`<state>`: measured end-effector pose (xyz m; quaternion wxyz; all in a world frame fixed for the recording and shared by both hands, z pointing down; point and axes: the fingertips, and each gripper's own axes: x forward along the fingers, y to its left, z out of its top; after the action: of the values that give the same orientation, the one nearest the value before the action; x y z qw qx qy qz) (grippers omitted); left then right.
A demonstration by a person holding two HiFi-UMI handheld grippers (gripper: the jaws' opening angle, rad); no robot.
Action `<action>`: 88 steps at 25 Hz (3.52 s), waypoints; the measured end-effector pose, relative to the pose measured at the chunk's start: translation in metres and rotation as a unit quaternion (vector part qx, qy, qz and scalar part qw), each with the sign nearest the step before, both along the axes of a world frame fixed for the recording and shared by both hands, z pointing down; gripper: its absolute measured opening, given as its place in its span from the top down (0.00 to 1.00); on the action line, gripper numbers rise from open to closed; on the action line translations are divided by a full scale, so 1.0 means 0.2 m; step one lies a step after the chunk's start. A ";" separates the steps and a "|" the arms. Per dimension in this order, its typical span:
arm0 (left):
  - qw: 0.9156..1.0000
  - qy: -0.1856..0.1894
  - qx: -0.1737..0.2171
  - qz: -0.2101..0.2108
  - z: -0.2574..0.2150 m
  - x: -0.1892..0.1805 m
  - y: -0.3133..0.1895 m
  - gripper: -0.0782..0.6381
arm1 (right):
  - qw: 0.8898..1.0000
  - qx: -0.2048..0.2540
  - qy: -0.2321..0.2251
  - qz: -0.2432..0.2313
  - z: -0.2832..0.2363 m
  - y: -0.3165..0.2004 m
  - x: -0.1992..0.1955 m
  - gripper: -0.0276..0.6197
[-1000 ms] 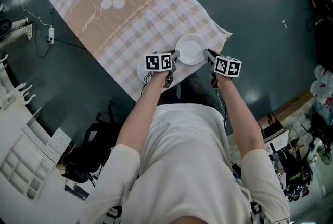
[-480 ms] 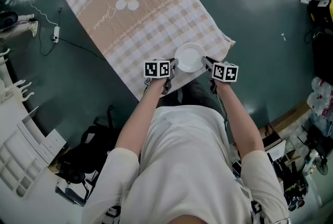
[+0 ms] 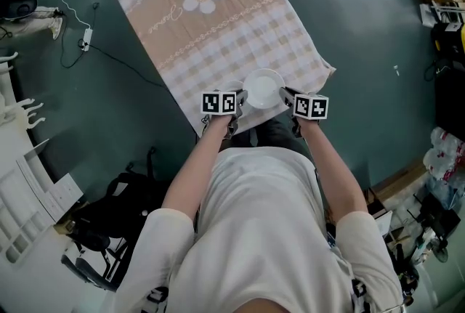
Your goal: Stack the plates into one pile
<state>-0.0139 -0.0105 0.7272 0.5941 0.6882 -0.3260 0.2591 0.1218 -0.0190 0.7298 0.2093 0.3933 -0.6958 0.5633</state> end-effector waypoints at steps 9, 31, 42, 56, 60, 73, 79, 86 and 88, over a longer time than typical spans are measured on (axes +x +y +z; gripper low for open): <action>0.999 -0.001 -0.009 -0.035 0.02 -0.18 0.11 0.84 | 0.999 -0.013 -0.002 -0.048 0.02 0.07 -0.19 0.86; 0.994 0.000 -0.029 -0.109 0.12 -0.51 0.27 0.84 | 0.990 -0.034 0.009 -0.135 0.14 0.15 -0.53 0.86; 0.993 -0.001 -0.019 -0.115 0.15 -0.56 0.29 0.84 | 0.984 -0.020 0.036 -0.173 0.18 0.17 -0.59 0.85; 0.998 -0.048 0.031 -0.027 0.17 -0.54 0.32 0.66 | 0.968 0.022 0.071 -0.240 0.17 0.20 -0.65 0.73; 0.996 -0.068 0.048 -0.012 0.15 -0.57 0.31 0.62 | 0.968 0.031 0.081 -0.236 0.15 0.17 -0.64 0.73; 0.991 -0.050 0.121 0.016 -0.08 -0.61 0.24 0.64 | 0.970 0.092 0.097 -0.201 -0.09 0.10 -0.61 0.74; 0.984 -0.044 0.169 0.044 -0.24 -0.59 0.18 0.66 | 0.966 0.142 0.107 -0.188 -0.29 0.06 -0.59 0.77; 0.974 -0.040 0.213 0.067 -0.44 -0.56 0.15 0.68 | 0.963 0.191 0.111 -0.158 -0.51 0.04 -0.52 0.80; 0.970 -0.040 0.229 0.066 -0.52 -0.56 0.13 0.70 | 0.961 0.204 0.111 -0.150 -0.58 0.03 -0.49 0.81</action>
<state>-0.1269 0.0158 0.6241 0.3890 0.8149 -0.3538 0.2440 0.0234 -0.0128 0.6147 0.2830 0.3790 -0.8192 0.3244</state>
